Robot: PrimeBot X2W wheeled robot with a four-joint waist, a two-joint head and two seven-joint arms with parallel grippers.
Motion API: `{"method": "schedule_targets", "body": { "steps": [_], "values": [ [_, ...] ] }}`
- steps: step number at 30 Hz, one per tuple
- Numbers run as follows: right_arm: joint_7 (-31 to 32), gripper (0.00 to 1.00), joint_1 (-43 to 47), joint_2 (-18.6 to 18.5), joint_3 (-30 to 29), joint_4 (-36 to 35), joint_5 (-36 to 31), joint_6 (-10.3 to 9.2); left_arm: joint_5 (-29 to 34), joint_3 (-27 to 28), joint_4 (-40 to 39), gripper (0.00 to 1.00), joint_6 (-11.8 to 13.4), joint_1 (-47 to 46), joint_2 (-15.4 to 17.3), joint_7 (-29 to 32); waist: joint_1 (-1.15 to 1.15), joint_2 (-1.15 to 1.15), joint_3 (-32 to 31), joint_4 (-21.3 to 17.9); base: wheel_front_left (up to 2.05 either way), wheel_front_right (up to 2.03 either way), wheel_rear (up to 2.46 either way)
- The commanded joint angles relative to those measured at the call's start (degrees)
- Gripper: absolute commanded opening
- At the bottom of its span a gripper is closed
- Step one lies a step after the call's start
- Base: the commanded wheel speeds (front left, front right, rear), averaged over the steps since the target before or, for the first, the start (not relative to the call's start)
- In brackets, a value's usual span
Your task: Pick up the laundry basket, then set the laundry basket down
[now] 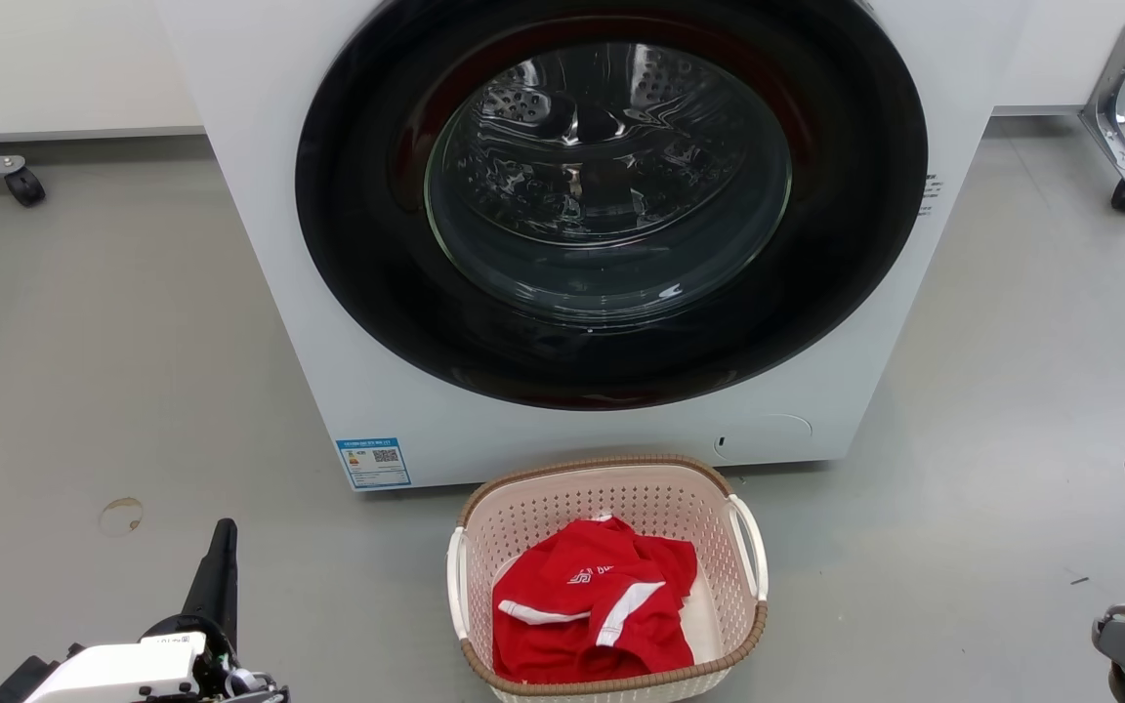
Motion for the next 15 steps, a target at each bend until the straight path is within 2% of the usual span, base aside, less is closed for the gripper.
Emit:
{"method": "schedule_targets", "body": {
  "steps": [1,15],
  "values": [
    [0.33,0.0,-2.78,-1.45,0.68,-1.49,-0.07,0.28,0.38,1.95,-1.31,0.0,-0.59,-2.94,0.42,0.38,0.0,0.0,0.0,0.0,0.0,0.0,0.0],
    [0.37,0.0,-2.78,-1.42,0.63,-1.49,-0.11,0.28,0.44,2.02,-1.3,0.0,-0.59,-2.95,0.37,0.43,0.0,0.0,0.0,0.0,0.0,0.0,0.0]
  ]
}}
